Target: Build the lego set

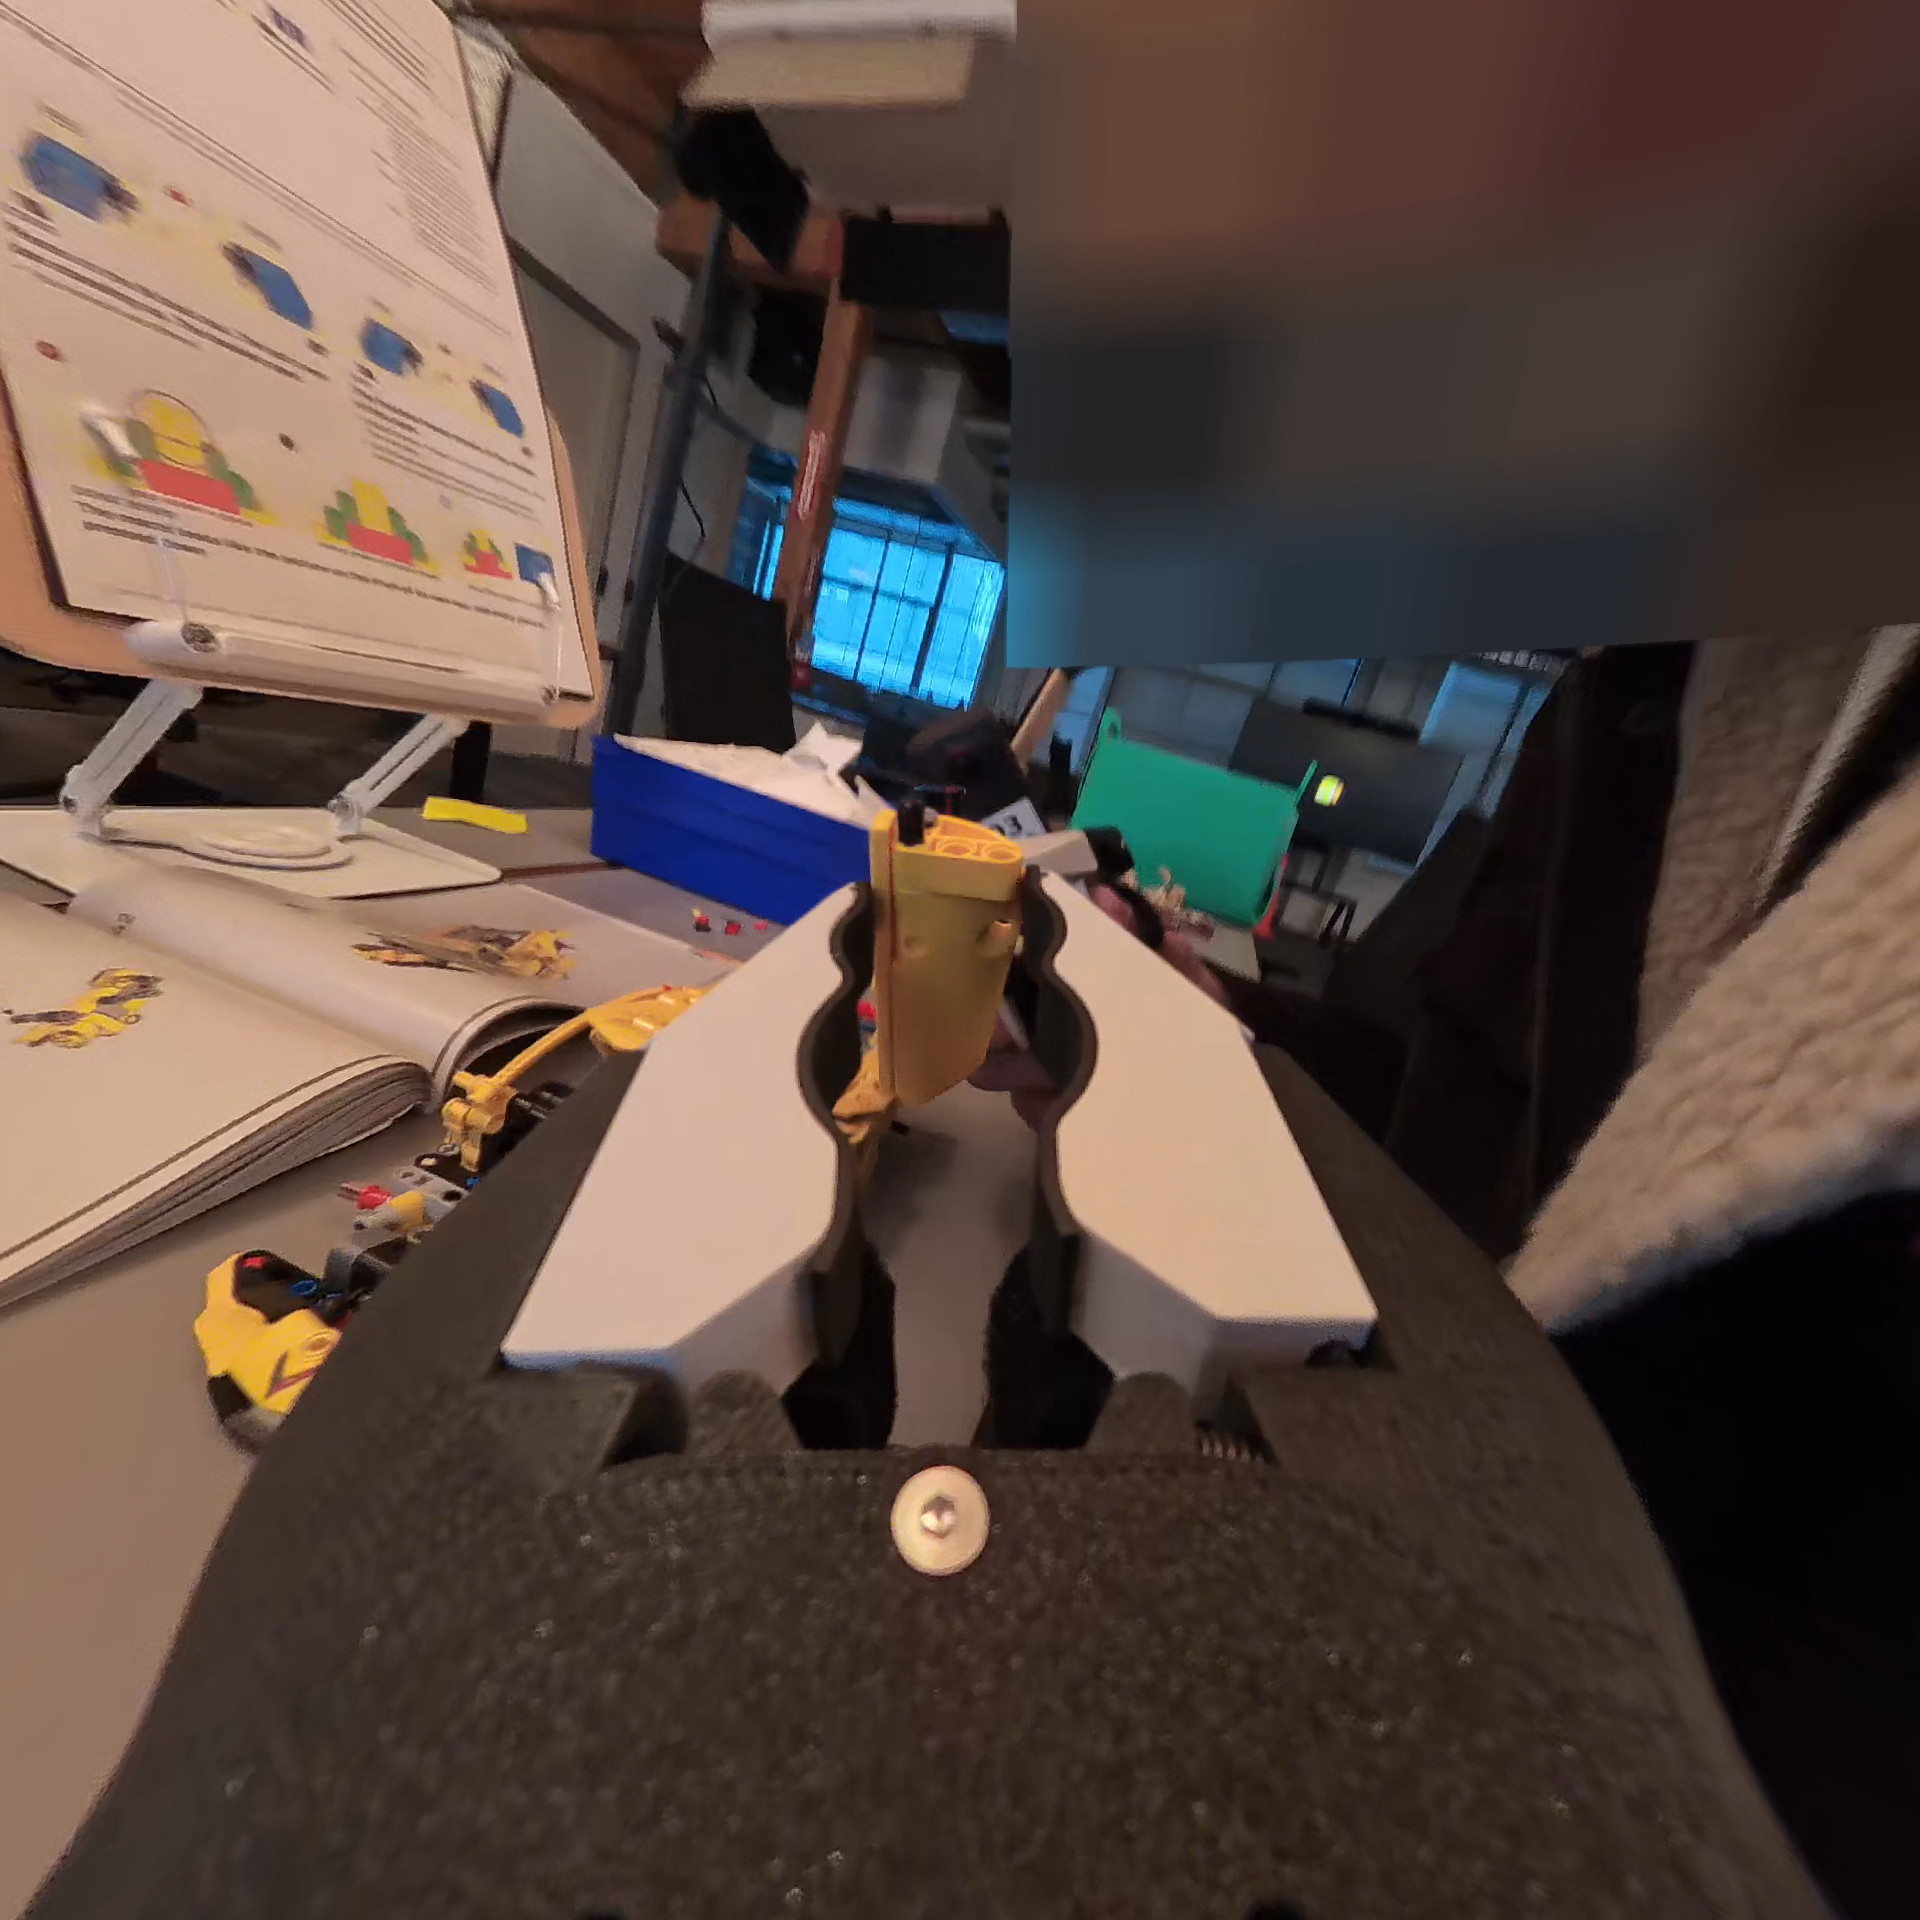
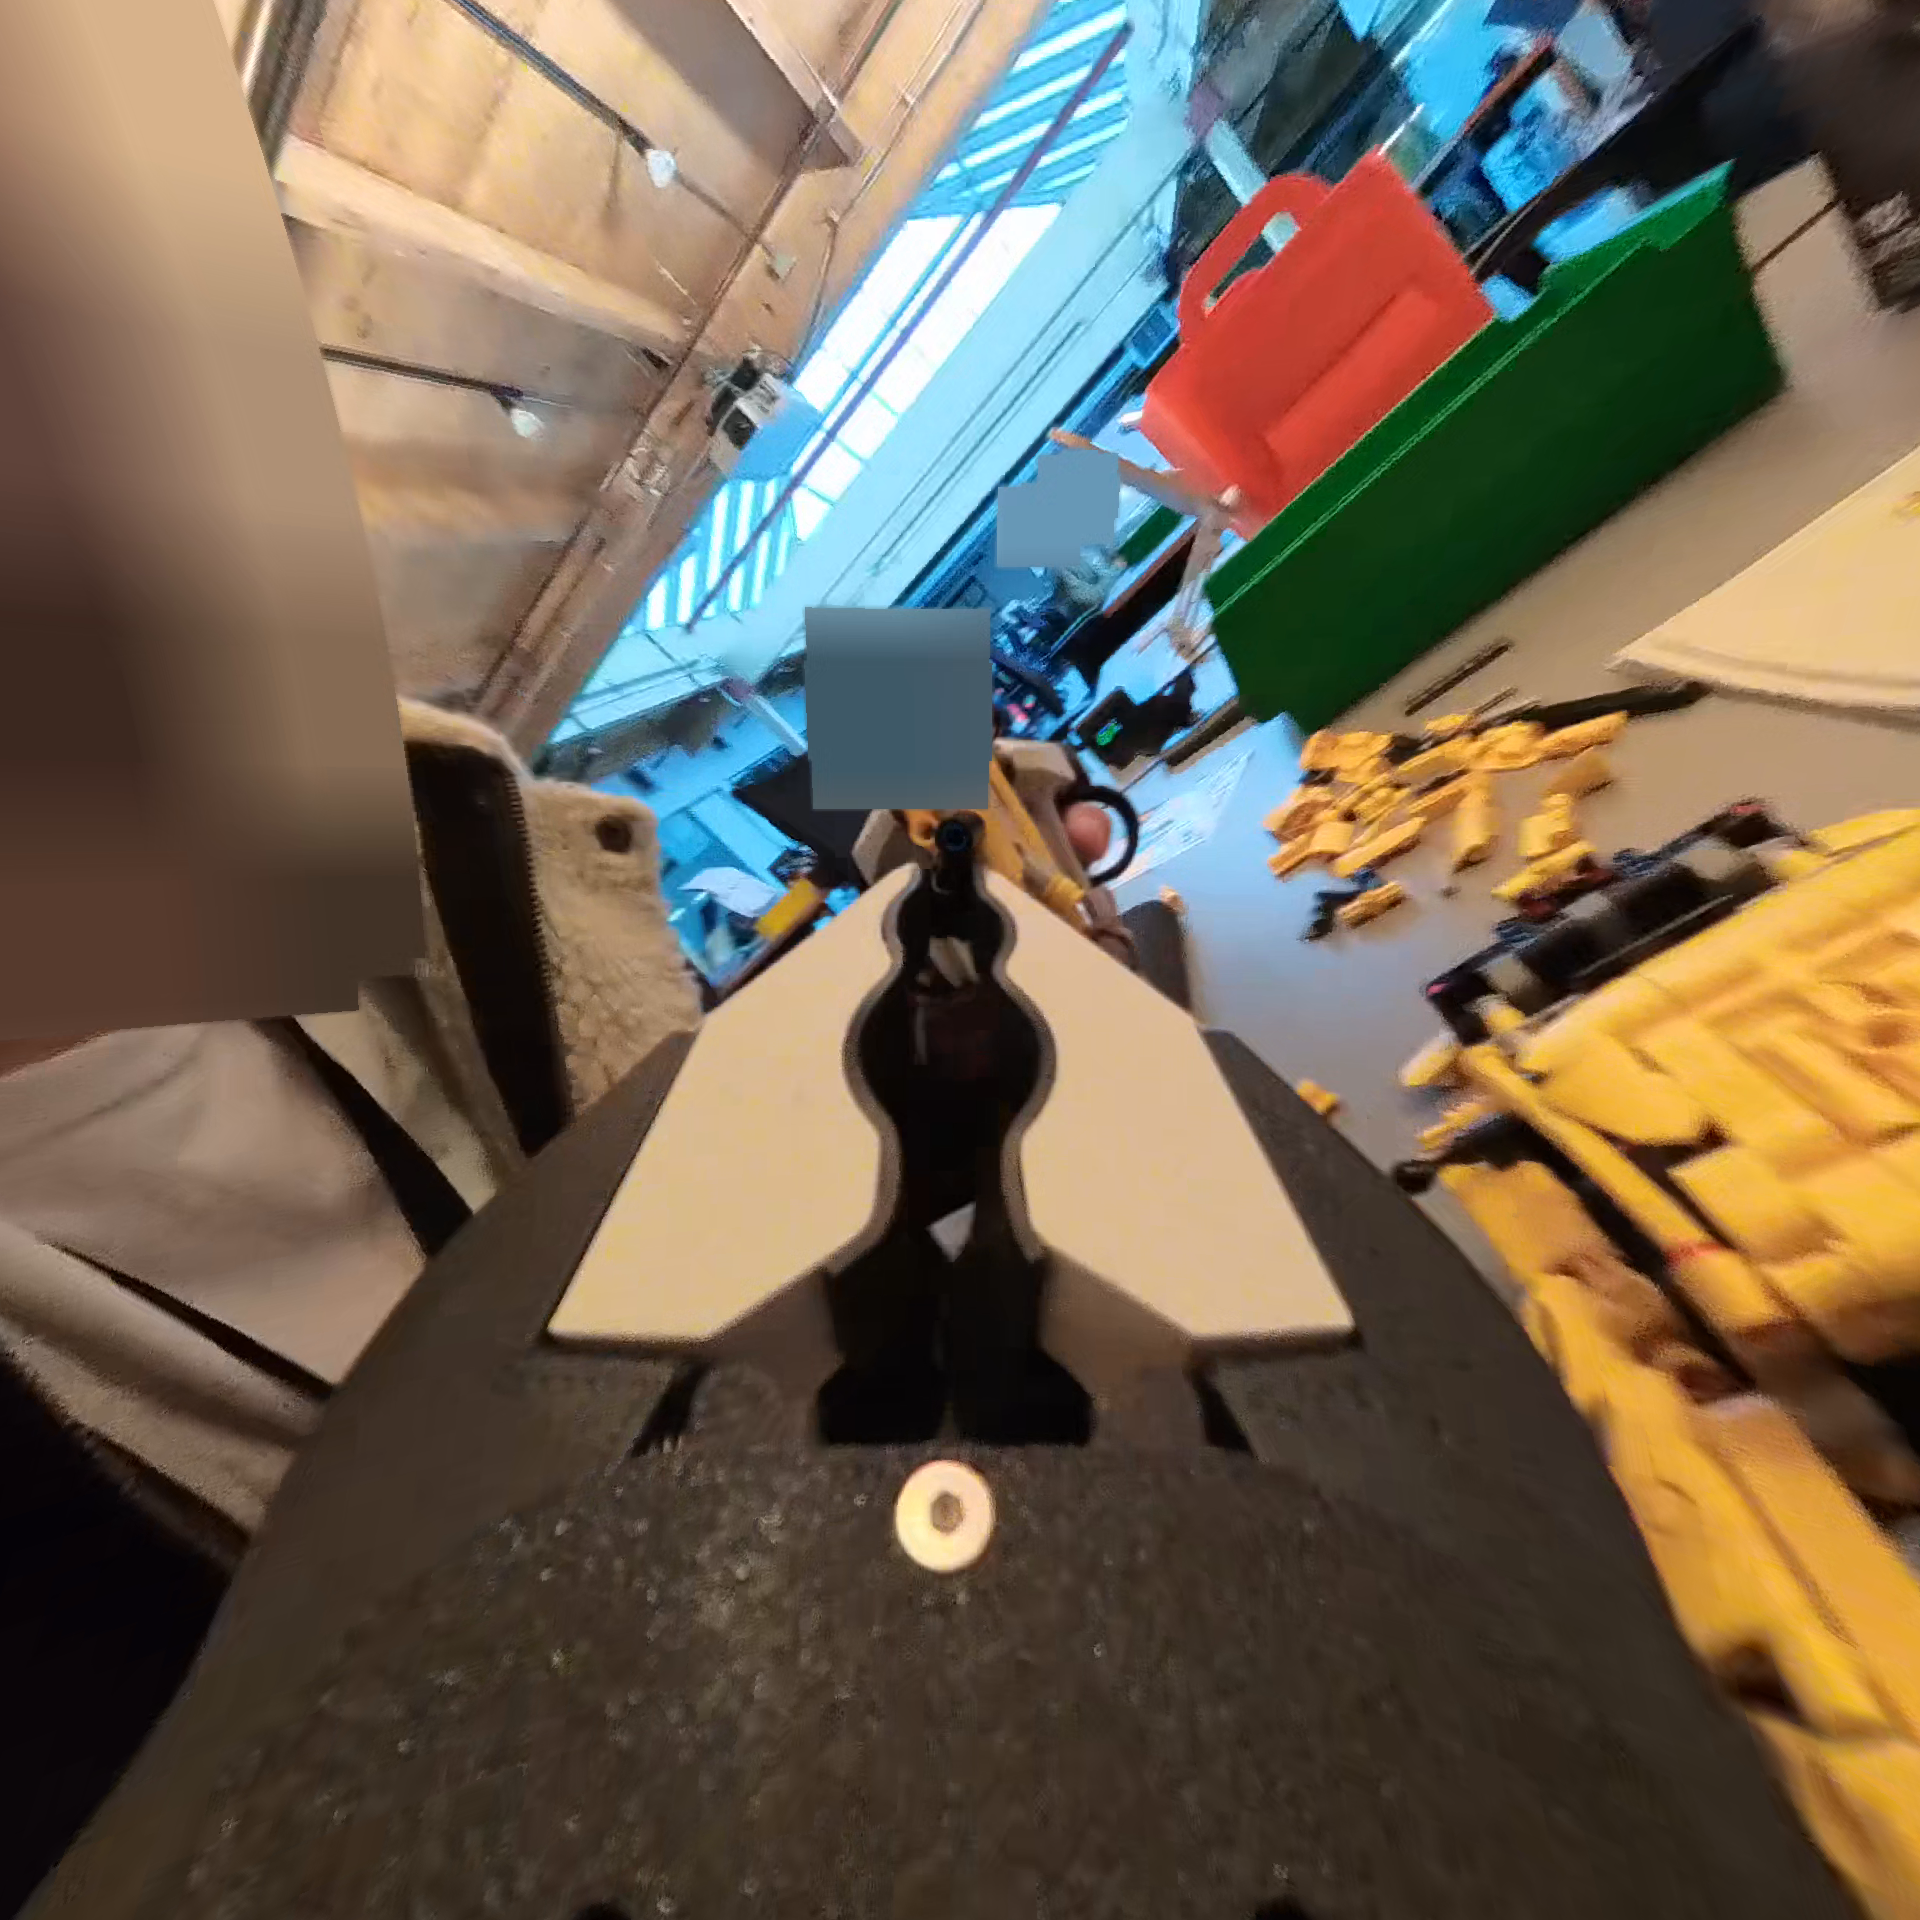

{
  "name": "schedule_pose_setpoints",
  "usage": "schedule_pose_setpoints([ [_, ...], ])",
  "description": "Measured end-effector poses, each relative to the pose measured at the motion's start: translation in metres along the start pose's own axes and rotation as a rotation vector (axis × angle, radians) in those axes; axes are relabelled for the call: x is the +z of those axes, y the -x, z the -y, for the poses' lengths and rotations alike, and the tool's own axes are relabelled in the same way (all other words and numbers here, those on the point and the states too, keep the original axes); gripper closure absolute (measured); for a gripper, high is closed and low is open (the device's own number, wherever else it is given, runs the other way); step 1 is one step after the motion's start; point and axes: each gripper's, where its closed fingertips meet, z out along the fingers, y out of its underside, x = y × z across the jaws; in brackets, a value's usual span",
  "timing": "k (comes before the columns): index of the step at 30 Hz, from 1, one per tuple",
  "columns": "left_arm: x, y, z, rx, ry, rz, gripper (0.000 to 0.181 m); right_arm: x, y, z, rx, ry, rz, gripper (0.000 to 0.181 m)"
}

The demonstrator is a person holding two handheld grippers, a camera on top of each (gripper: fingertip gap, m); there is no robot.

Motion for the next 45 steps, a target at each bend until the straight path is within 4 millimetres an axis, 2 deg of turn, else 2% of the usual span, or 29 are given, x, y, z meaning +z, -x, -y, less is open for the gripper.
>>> schedule_pose_setpoints([
  [2, 0.002, -0.003, -0.003, 0.036, 0.028, 0.002, 0.153, 0.013, 0.002, -0.012, 0.037, 0.043, 0.018, 0.176],
  [4, 0.004, -0.007, -0.006, 0.027, 0.039, -0.013, 0.153, 0.018, 0.003, -0.011, 0.047, 0.015, 0.019, 0.176],
  [21, 0.004, -0.017, -0.01, 0.002, 0.062, -0.06, 0.153, 0.024, 0.014, -0.011, 0.111, -0.006, 0.121, 0.176],
  [34, 0.002, -0.017, 0.001, -0.058, -0.015, -0.077, 0.154, 0.031, 0.016, -0.007, 0.217, -0.098, 0.211, 0.176],
  [45, 0.002, -0.013, -0.002, -0.003, 0.004, -0.025, 0.154, 0.033, 0.009, -0.012, 0.18, -0.098, 0.163, 0.175],
])
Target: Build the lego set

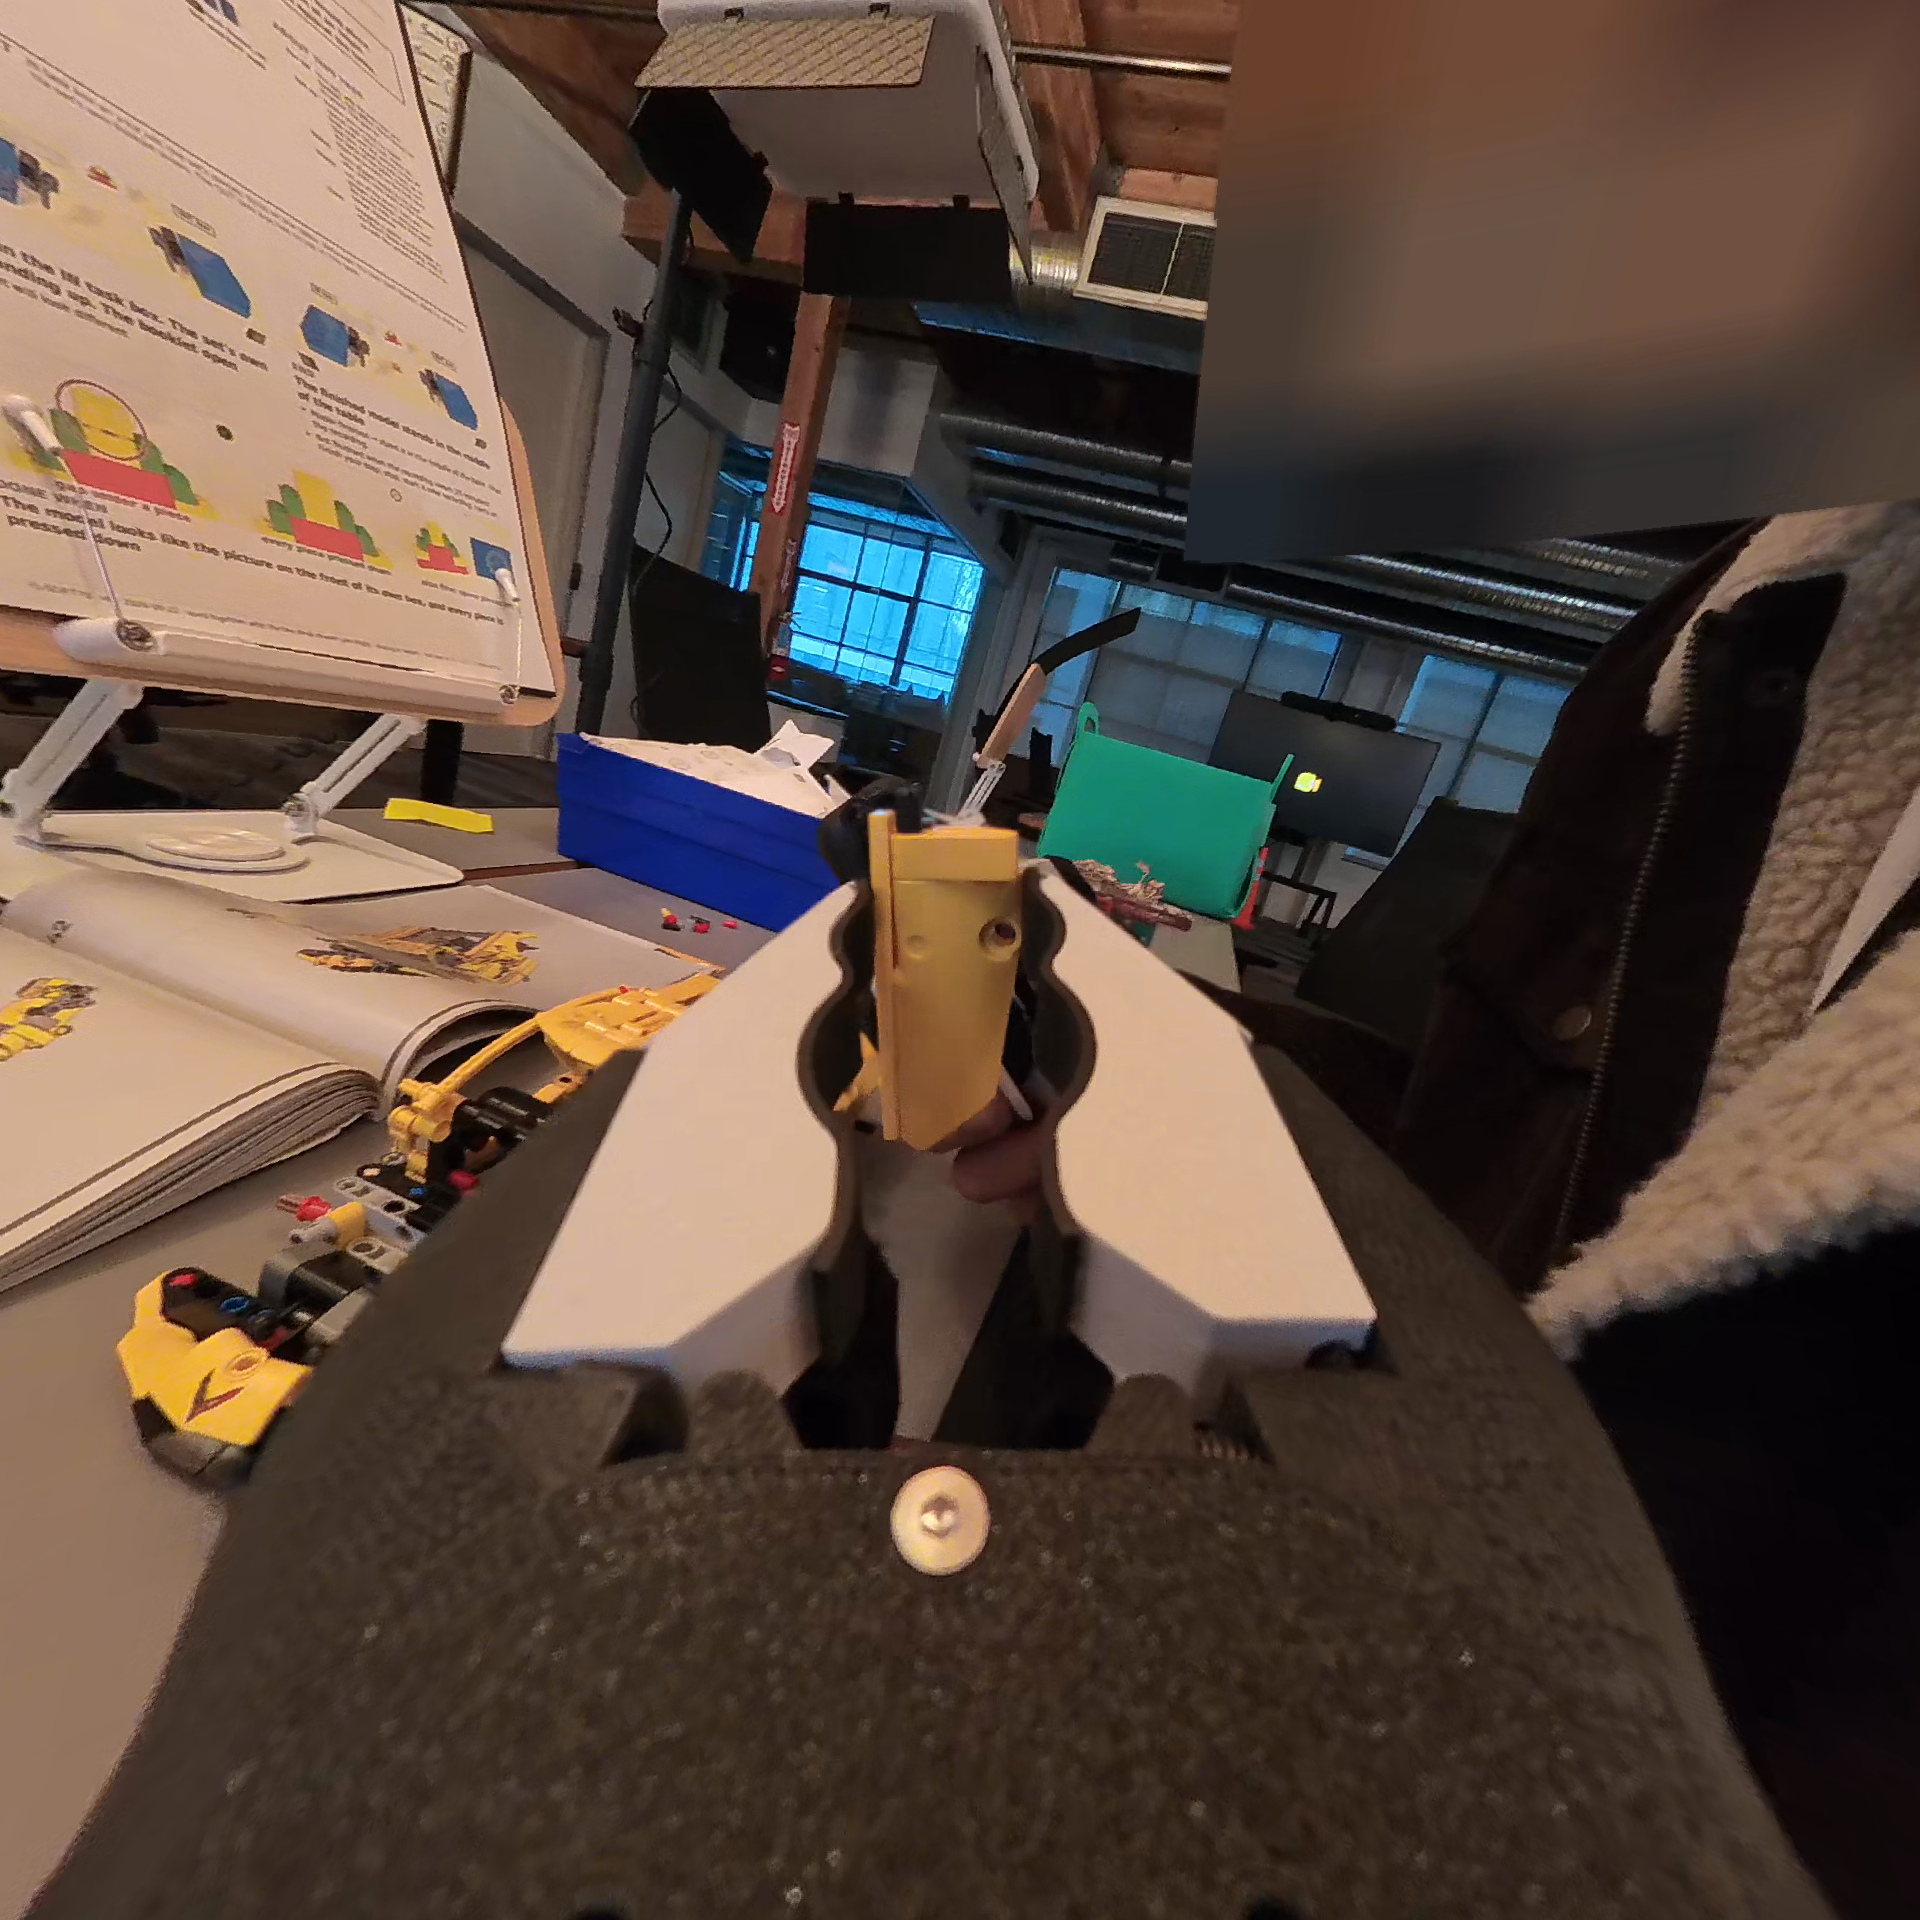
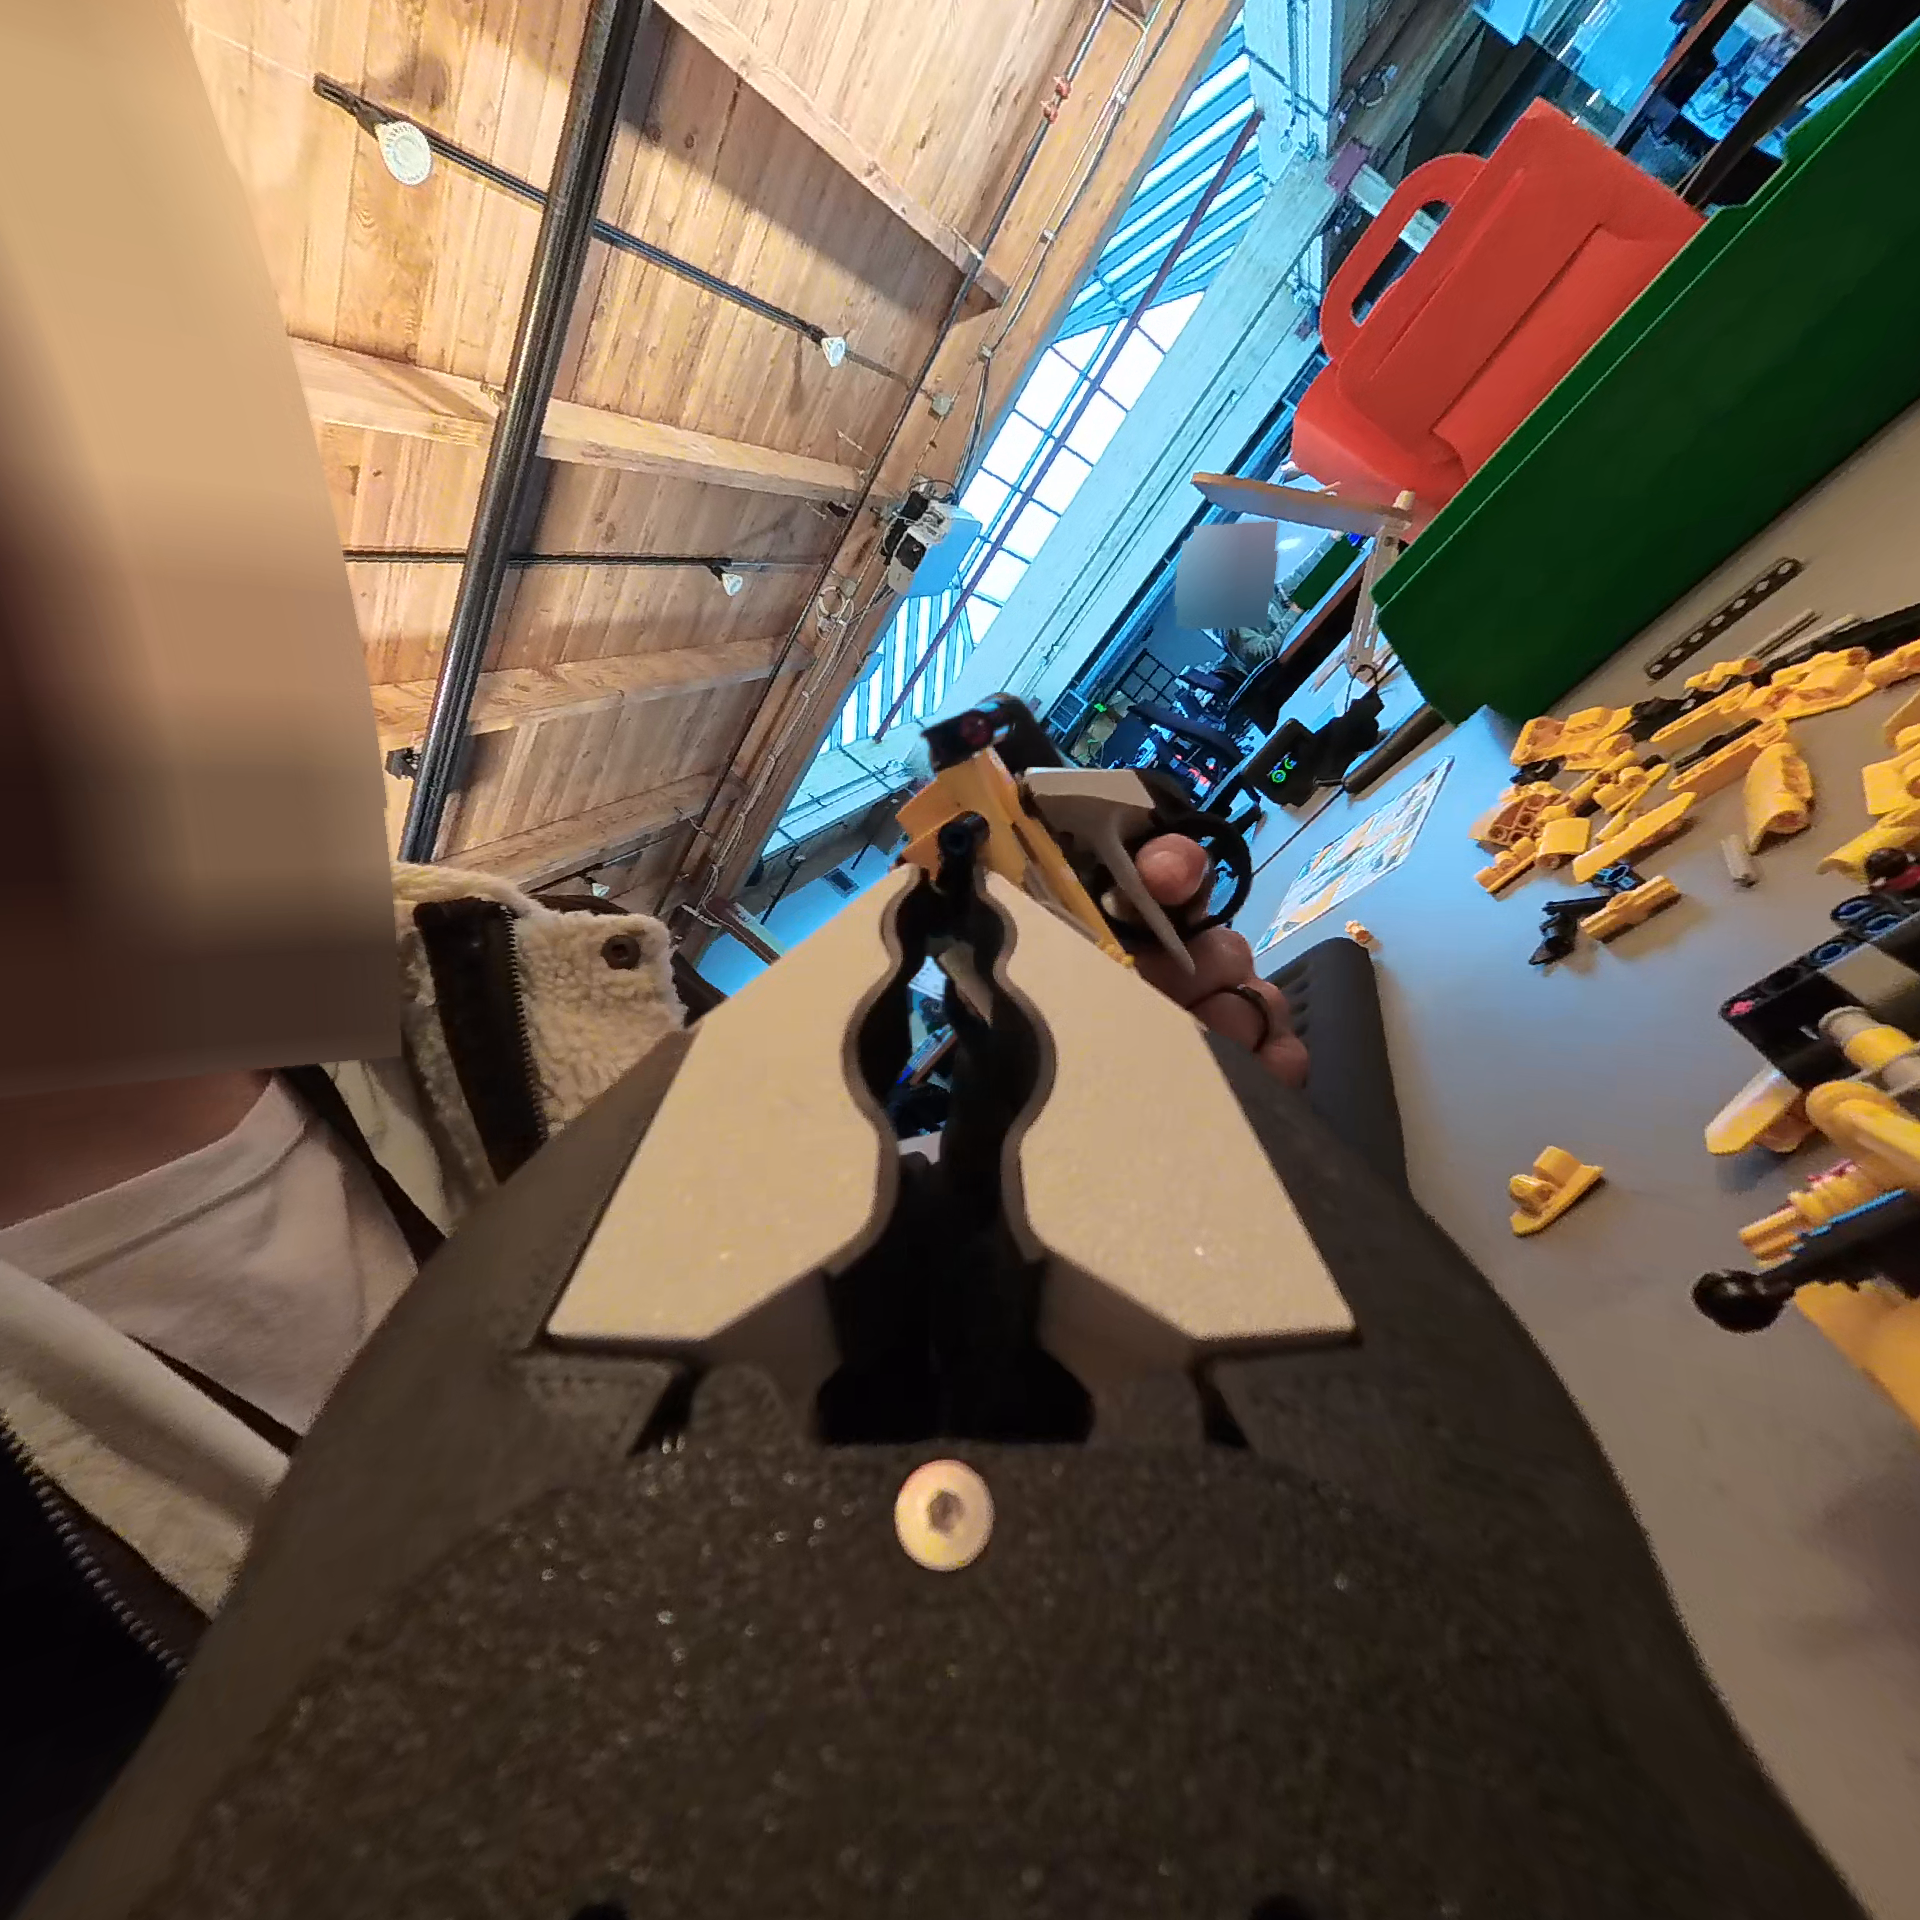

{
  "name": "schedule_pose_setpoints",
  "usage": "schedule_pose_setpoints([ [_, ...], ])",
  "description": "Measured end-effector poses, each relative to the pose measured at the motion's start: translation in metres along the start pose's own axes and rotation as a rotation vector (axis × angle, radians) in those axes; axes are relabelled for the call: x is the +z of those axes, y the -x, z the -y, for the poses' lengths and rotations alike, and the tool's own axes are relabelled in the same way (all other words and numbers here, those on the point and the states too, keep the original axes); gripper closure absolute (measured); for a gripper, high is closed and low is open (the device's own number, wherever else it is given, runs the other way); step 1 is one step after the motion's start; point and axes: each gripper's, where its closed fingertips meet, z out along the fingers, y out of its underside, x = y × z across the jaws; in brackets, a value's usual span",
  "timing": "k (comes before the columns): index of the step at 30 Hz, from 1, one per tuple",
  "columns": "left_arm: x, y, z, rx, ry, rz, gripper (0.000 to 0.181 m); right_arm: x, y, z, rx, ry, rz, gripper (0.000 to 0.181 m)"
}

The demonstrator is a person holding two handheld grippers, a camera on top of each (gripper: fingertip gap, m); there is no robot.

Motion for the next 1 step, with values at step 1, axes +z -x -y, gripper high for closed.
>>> schedule_pose_setpoints([
  [1, 0.0002, 0.0004, -0.0008, 0.008, 0.005, 0.006, 0.153, -0.0003, -0.0007, -0.0001, -0.003, -0.001, -0.004, 0.175],
])
